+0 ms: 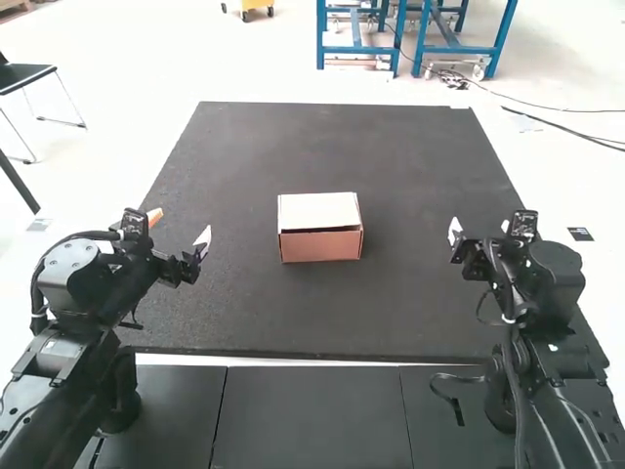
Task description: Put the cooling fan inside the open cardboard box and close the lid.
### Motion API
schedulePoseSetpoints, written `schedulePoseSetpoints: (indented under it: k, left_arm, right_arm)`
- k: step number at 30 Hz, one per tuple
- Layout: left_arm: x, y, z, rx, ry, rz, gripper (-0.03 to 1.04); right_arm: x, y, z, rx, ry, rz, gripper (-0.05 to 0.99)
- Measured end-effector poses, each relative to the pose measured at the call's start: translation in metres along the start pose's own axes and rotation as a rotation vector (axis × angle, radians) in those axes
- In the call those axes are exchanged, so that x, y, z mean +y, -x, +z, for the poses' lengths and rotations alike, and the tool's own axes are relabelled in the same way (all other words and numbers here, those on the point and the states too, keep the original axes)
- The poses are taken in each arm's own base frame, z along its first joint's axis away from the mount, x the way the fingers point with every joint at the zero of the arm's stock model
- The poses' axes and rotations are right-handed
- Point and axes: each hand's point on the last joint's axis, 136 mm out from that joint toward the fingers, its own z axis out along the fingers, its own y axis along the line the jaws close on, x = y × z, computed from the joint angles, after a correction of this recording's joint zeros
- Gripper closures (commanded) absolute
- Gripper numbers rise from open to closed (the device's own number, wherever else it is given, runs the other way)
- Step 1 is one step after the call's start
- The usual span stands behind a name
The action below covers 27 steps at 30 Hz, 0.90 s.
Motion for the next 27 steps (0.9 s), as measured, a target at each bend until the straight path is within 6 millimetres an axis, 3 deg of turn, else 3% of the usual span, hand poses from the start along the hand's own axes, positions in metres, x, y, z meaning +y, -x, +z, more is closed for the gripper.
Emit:
schedulePoseSetpoints:
  k: [13, 27]
  left_arm:
    - [0.016, -0.002, -0.001, 0.008, 0.065, 0.006, 0.05]
    - [0.016, -0.002, -0.001, 0.008, 0.065, 0.01, 0.05]
  right_arm:
    - [0.003, 0.0, 0.0, 0.002, 0.012, -0.008, 0.03]
    - [-0.007, 0.0, 0.0, -0.001, -0.028, -0.008, 0.03]
